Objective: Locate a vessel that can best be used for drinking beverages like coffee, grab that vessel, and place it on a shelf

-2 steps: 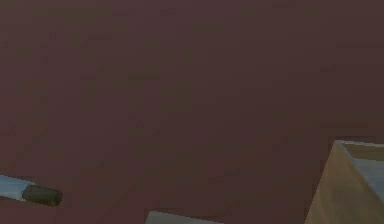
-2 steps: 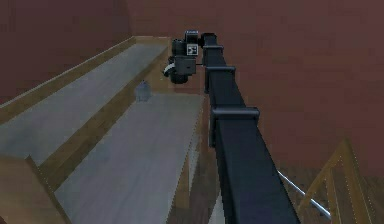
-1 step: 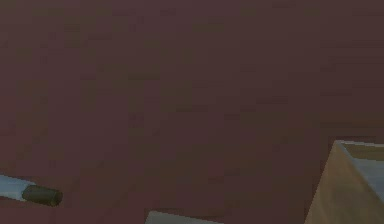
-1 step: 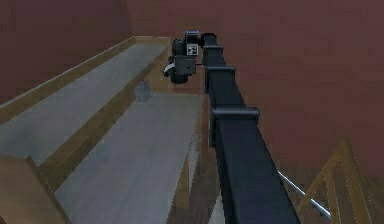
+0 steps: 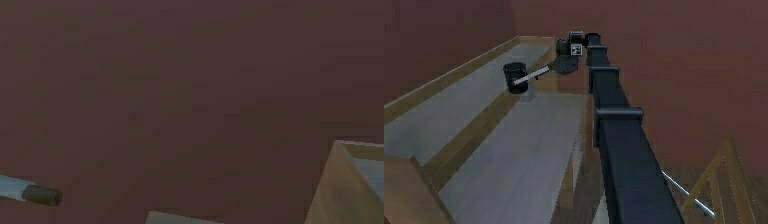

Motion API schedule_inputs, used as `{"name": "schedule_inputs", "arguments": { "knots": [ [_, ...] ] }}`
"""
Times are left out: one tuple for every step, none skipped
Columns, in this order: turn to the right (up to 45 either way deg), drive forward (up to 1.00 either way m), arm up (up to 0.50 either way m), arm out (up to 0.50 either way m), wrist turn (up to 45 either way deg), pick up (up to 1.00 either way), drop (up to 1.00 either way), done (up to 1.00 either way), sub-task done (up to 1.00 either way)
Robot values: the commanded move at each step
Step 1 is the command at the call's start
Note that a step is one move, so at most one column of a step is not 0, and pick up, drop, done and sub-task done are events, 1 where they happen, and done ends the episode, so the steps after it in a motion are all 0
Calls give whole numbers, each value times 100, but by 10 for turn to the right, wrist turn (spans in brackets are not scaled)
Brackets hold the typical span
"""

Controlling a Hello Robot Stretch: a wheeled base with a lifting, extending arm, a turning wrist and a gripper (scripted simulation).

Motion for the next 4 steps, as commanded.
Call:
{"name": "schedule_inputs", "arguments": {
  "knots": [
    [0, 0, 0, 0, -390, 0, 0, 0, 0],
    [0, 0, 0, 0, -390, 0, 0, 0, 0],
    [0, 0, 0, 0, 0, 0, 100, 0, 0],
    [0, 0, 0, -10, 0, 0, 0, 0, 0]
  ]
}}
